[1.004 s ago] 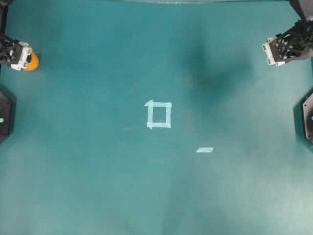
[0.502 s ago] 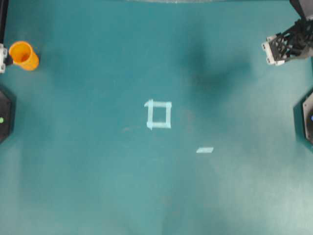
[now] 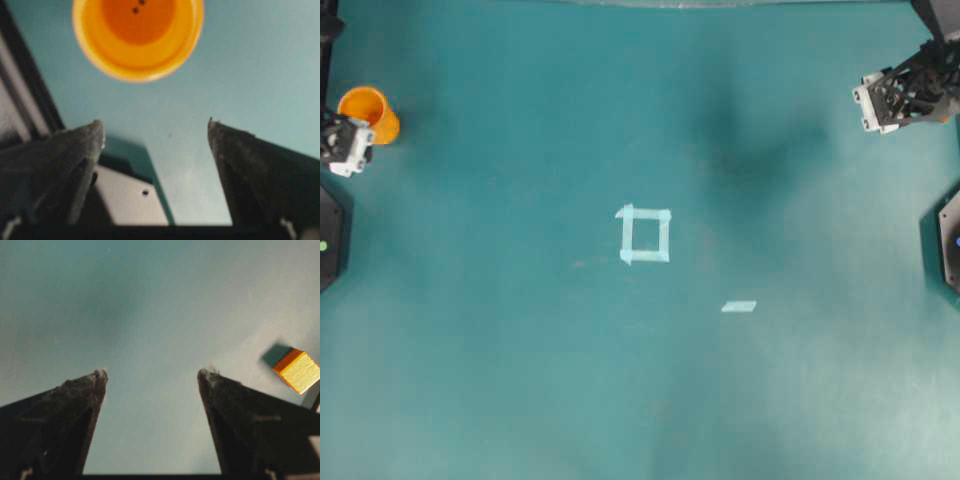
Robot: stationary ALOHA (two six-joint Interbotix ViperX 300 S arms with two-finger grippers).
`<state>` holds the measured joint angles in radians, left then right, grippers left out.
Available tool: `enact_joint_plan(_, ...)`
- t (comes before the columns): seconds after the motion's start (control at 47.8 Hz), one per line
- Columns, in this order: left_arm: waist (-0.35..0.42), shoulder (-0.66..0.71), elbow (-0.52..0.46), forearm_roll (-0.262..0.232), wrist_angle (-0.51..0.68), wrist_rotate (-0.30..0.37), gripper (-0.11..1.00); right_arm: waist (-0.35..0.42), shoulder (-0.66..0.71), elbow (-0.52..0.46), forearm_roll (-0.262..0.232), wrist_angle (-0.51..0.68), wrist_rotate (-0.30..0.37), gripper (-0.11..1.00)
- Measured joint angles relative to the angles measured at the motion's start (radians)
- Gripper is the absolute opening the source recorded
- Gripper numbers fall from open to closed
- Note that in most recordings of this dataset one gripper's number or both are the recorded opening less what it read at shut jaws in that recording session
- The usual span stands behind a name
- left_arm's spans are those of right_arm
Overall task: Hold the block with right arm and the cup with left arm, then put the block into the cup.
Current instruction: 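Close the left gripper around the orange cup and lift it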
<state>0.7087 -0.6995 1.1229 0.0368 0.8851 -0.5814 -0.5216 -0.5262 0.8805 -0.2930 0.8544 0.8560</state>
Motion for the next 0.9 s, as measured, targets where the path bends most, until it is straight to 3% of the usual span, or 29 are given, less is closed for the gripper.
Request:
enact_joint_plan(0.293, -0.002, 0.155, 0.000, 0.031, -0.103, -0.051, 0.81, 0.000, 0.000, 0.000, 0.000, -0.005, 0.000, 0.69)
enact_joint_plan(0.627, -0.002, 0.285, -0.029, 0.126, -0.201, -0.110, 0.81, 0.000, -0.002, -0.002, 0.000, -0.017, -0.003, 0.69)
enact_joint_plan(0.899, -0.002, 0.388, -0.049, 0.146, -0.328, -0.135, 0.81, 0.000, 0.000, -0.002, 0.000, -0.029, -0.005, 0.69)
